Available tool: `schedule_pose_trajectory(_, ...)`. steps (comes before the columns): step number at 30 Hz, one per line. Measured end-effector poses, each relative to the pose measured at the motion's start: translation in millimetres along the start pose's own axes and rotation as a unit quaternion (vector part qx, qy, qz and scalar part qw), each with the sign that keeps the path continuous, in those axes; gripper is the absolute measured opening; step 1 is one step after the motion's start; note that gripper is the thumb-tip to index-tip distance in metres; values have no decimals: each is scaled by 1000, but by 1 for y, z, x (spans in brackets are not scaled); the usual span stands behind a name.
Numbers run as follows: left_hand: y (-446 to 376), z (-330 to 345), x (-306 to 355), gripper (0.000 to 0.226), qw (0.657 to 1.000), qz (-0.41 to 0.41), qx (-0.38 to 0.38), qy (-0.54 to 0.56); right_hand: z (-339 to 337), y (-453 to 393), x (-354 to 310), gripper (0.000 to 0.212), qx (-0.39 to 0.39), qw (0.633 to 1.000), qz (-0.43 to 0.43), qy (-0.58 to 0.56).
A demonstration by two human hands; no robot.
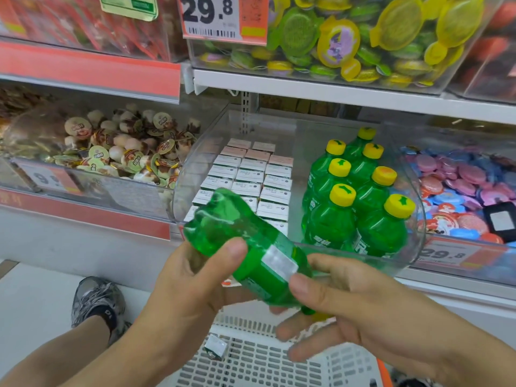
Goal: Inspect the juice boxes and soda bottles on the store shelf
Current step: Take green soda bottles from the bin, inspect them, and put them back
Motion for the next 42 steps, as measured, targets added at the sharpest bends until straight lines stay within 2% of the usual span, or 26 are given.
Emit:
schedule_pose_trajectory(2, -3, -4, 3, 85, 1000, 13, 3, -18, -5, 3, -4, 44, 4, 997, -7, -72)
schedule_pose_trajectory(4, -6, -13, 13, 88, 994, 54, 25, -89, -12, 3, -10, 47, 46, 994, -58, -83)
schedule_pose_trajectory(6, -9, -21, 24, 81, 979, 98, 30, -177, -22, 6, -19, 53, 120, 983, -126, -62)
schedule_pose_trajectory(8, -8, -24, 40, 71, 956, 144, -9, -255, -26, 12, -29, 50, 177, 957, -229, 24)
schedule_pose_trajectory(9, -7, -25, 48, 68, 930, 182, -32, -318, -25, 15, -34, 47, 196, 936, -280, 85)
schedule_pose_trajectory(12, -9, -5, 67, 62, 772, 313, -55, -550, -20, 20, -36, 37, 235, 859, -398, 219)
schedule_pose_trajectory(15, -20, 25, 80, 61, 710, 356, -92, -600, -13, 21, -42, 34, 284, 764, -487, 315)
schedule_pose_trajectory(16, -25, 32, 85, 68, 683, 394, -110, -605, -12, 22, -46, 34, 299, 744, -504, 320)
schedule_pose_trajectory(17, -32, 35, 89, 74, 670, 417, -130, -600, -12, 21, -50, 34, 310, 732, -519, 315)
schedule_pose_trajectory(19, -52, 35, 96, 77, 678, 435, -158, -570, -13, 17, -57, 41, 326, 722, -539, 287)
schedule_pose_trajectory(22, -80, 45, 93, 70, 762, 416, -170, -466, -13, -1, -66, 59, 333, 734, -554, 208)
schedule_pose_trajectory(23, -87, 48, 90, 66, 779, 417, -162, -440, -13, -8, -69, 60, 331, 739, -554, 194)
schedule_pose_trajectory(25, -100, 50, 81, 60, 777, 443, -127, -428, -18, -19, -76, 53, 349, 735, -544, 207)
schedule_pose_trajectory(28, -115, 52, 74, 61, 764, 453, -91, -450, -37, -26, -88, 26, 412, 690, -527, 276)
schedule_pose_trajectory(31, -132, 52, 67, 63, 766, 442, -81, -459, -64, -42, -98, 14, 457, 677, -444, 367)
schedule_pose_trajectory(32, -139, 52, 64, 63, 772, 436, -74, -457, -73, -51, -101, 16, 456, 684, -397, 408)
schedule_pose_trajectory(34, -152, 50, 58, 62, 789, 423, -47, -444, -83, -63, -103, 37, 424, 703, -313, 477)
schedule_pose_trajectory(37, -175, 48, 47, 60, 828, 381, 1, -411, -88, -71, -100, 69, 359, 727, -252, 529)
schedule_pose_trajectory(40, -200, 54, 43, 63, 861, 336, 47, -380, -93, -75, -98, 70, 356, 729, -241, 533)
schedule_pose_trajectory(42, -216, 61, 41, 70, 869, 312, 64, -379, -94, -76, -99, 67, 359, 726, -243, 533)
Point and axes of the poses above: each hand's wrist, its own y-axis away from the middle knuckle, its own z-axis out of the palm, x = y × z, the point moved 3 cm from there along -y, towards the middle knuckle, and after that the axes turned 10 degrees about x, right-handed, at the moved point
